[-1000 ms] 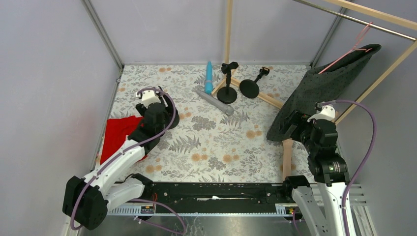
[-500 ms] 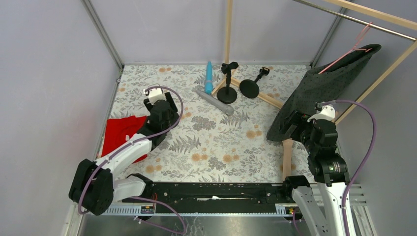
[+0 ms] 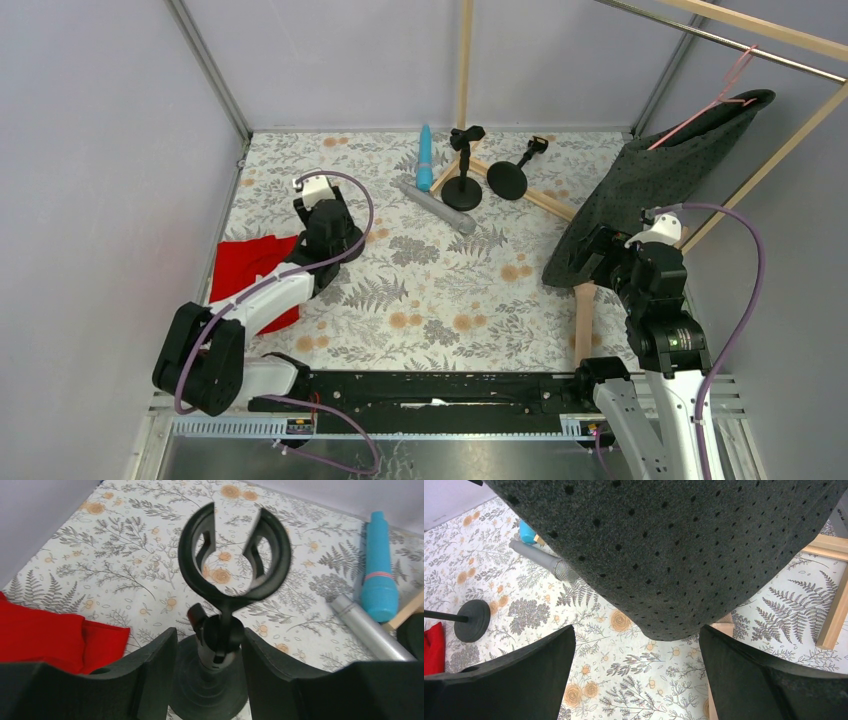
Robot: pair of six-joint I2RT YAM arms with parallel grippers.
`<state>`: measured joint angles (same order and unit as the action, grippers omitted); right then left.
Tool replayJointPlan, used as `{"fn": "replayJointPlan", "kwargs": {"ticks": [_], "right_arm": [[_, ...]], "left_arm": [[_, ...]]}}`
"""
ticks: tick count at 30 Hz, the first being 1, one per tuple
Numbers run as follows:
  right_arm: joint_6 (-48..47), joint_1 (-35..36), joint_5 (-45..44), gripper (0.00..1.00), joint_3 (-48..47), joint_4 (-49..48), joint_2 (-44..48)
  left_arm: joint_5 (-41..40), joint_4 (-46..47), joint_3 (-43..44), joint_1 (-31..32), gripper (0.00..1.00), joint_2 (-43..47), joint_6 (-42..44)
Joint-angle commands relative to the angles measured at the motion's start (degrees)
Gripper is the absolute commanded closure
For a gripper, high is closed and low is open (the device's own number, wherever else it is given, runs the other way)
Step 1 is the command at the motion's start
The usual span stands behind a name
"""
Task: Attach the microphones to the stand
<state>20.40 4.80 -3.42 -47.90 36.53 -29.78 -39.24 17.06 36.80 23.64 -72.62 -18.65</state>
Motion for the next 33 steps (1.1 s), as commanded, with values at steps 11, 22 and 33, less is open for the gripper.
{"fn": "replayJointPlan", "kwargs": {"ticks": [11,22,33], "right_arm": [[0.08,-0.15,0.20,0.00,-0.24,-1.49,-0.56],[0.32,-0.16,-0.01,0.00,-0.43,-1.25,0.11],[1.47,-0.19,0.78,0.00,-2.56,0.56,0.75]], "left_arm": [[0.40,4.39,3.60,-1.75,0.84,-2.44,1.14],[14.41,1.71,0.16,-1.44,1.00,4.97,3.42],[32.31,0.86,-8.80,4.98,1.00,19.26,1.45]]}}
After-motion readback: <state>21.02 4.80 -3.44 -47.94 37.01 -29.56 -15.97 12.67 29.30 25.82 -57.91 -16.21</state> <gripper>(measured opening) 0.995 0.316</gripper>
